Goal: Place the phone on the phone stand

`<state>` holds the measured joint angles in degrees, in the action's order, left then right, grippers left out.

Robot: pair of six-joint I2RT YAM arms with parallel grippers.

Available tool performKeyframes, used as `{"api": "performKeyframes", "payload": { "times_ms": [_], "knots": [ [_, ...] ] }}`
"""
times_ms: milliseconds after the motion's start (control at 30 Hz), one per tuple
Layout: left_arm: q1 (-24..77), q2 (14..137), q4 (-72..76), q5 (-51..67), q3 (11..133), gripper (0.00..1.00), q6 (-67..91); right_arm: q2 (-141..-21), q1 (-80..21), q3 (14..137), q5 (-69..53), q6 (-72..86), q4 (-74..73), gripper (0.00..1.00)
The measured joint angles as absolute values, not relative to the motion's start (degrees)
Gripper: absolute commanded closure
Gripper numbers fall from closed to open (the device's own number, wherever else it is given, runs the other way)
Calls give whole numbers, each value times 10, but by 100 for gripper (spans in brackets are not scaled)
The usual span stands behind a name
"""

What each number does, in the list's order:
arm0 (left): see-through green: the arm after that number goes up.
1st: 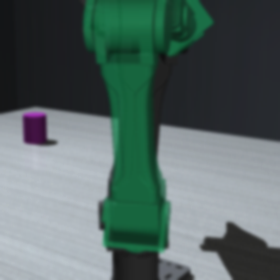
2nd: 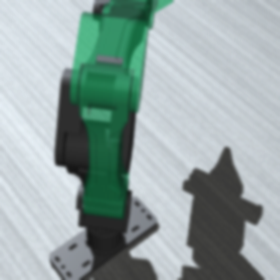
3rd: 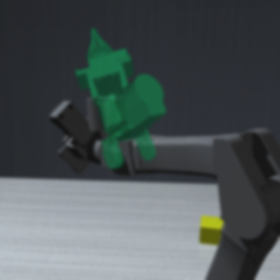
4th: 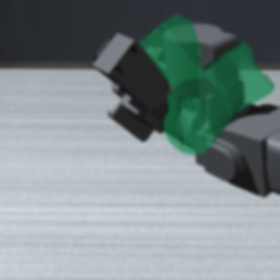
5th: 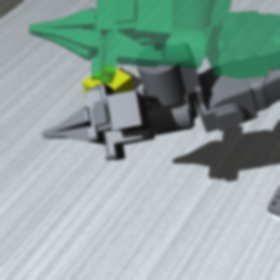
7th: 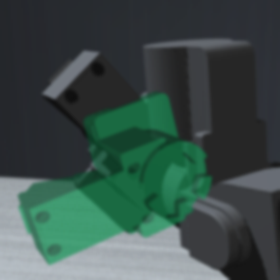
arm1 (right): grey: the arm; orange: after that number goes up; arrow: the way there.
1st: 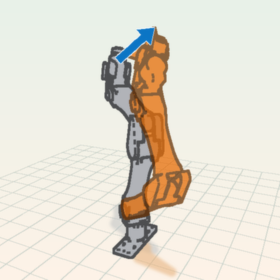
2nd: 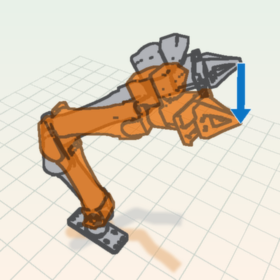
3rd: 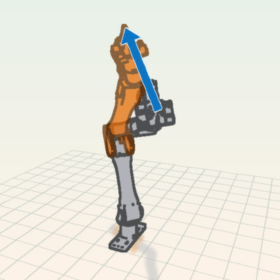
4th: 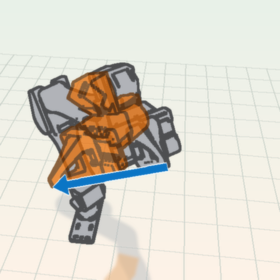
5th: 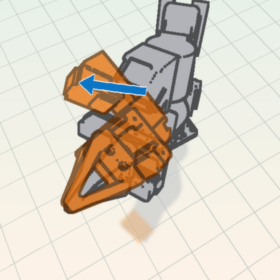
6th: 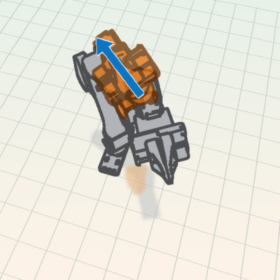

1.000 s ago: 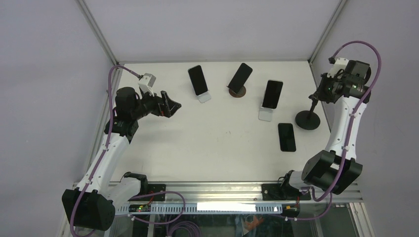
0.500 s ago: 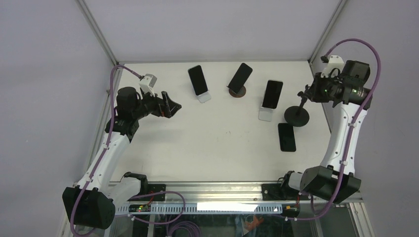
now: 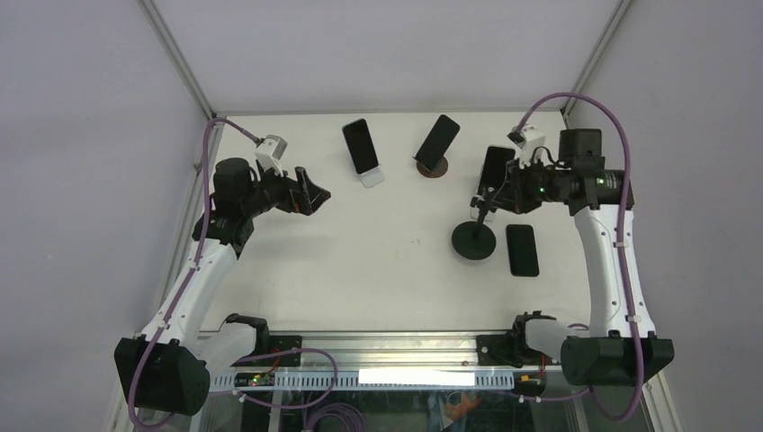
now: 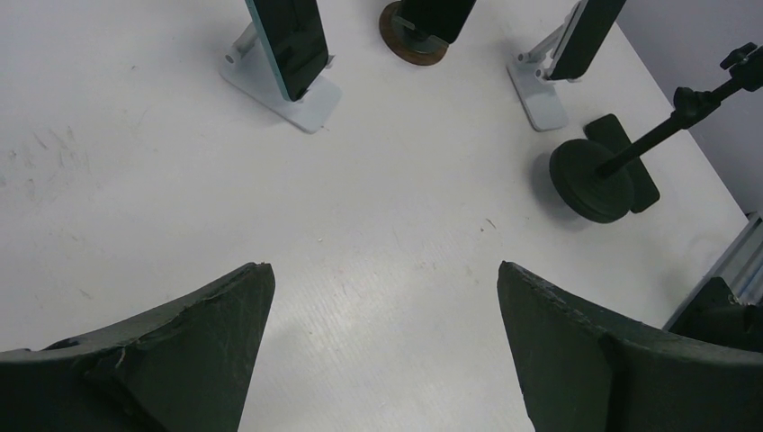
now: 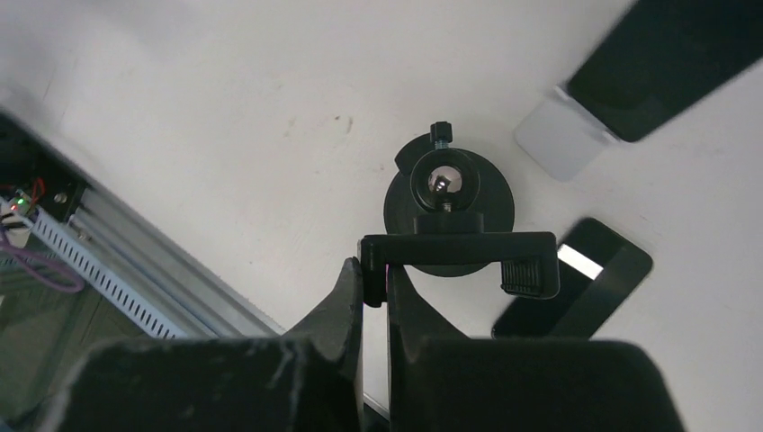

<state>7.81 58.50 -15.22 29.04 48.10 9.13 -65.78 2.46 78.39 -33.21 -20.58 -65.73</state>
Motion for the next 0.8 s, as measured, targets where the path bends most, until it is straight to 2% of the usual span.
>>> {"api": "performKeyframes", "payload": {
  "times_ms": [333, 567, 733, 800],
  "knots": [
    [78, 599, -153, 290, 480, 1, 73, -747, -144, 817, -327, -191, -618, 100],
    [78, 608, -154, 289, 478, 1, 64, -792, -217, 828, -305, -180, -561, 100],
    [78, 609, -154, 289, 478, 1, 63, -797, -224, 818, -317, -180, -552, 81],
    [78, 609, -154, 289, 478, 1, 63, -795, -224, 803, -330, -182, -550, 69]
  ]
}}
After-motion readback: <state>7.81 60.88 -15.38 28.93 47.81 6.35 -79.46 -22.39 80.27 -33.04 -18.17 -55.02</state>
